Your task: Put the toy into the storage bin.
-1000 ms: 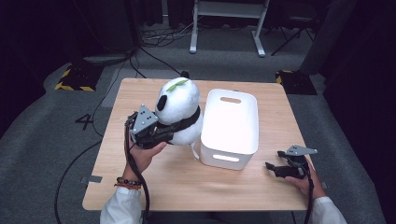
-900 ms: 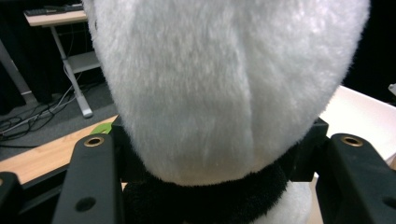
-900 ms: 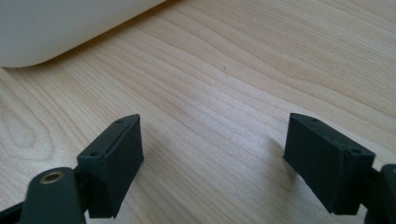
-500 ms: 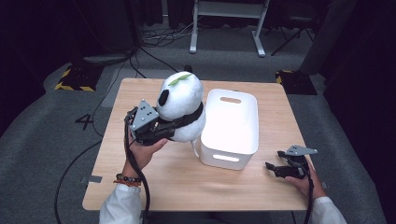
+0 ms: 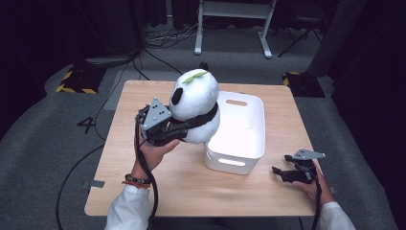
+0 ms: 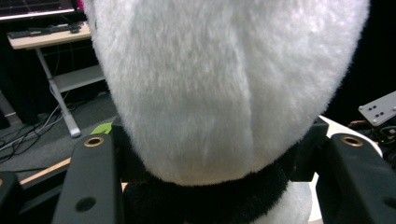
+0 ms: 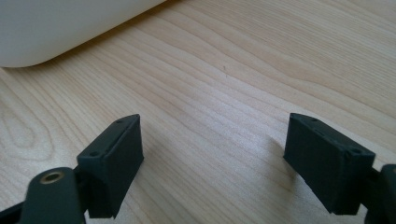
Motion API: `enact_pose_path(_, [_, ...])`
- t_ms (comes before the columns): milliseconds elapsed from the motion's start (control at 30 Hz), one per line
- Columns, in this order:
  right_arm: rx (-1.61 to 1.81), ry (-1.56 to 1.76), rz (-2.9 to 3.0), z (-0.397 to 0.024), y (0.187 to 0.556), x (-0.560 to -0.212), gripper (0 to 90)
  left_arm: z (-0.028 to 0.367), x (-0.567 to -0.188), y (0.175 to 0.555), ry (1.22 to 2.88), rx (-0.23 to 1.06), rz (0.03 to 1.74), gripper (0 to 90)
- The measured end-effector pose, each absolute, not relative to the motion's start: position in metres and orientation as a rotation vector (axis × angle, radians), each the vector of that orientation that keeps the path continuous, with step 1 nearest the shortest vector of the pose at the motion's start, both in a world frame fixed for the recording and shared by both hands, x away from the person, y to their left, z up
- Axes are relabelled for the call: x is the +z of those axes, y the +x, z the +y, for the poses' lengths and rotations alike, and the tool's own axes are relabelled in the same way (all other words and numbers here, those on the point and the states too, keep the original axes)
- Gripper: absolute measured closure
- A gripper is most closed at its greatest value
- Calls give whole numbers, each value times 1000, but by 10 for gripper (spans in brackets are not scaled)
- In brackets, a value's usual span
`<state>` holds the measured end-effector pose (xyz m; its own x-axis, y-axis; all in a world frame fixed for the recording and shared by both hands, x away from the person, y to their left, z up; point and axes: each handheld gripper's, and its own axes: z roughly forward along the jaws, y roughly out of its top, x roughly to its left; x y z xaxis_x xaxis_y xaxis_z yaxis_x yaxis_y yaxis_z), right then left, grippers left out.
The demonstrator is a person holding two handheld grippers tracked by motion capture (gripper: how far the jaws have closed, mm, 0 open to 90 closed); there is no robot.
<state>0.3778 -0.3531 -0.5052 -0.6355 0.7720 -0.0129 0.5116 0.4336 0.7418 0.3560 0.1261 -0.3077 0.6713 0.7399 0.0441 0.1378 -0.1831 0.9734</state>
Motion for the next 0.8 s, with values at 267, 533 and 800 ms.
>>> enact_pose_path(267, [1031, 1097, 2340, -353, 378, -505, 191, 111, -302, 357, 1705, 613, 680, 388])
enact_pose_path(533, [1030, 1096, 2341, -353, 378, -505, 191, 90, -301, 363, 1725, 591, 648, 387])
enact_pose_path(800, [1031, 1097, 2340, -353, 378, -505, 191, 67, -303, 366, 1753, 564, 616, 385])
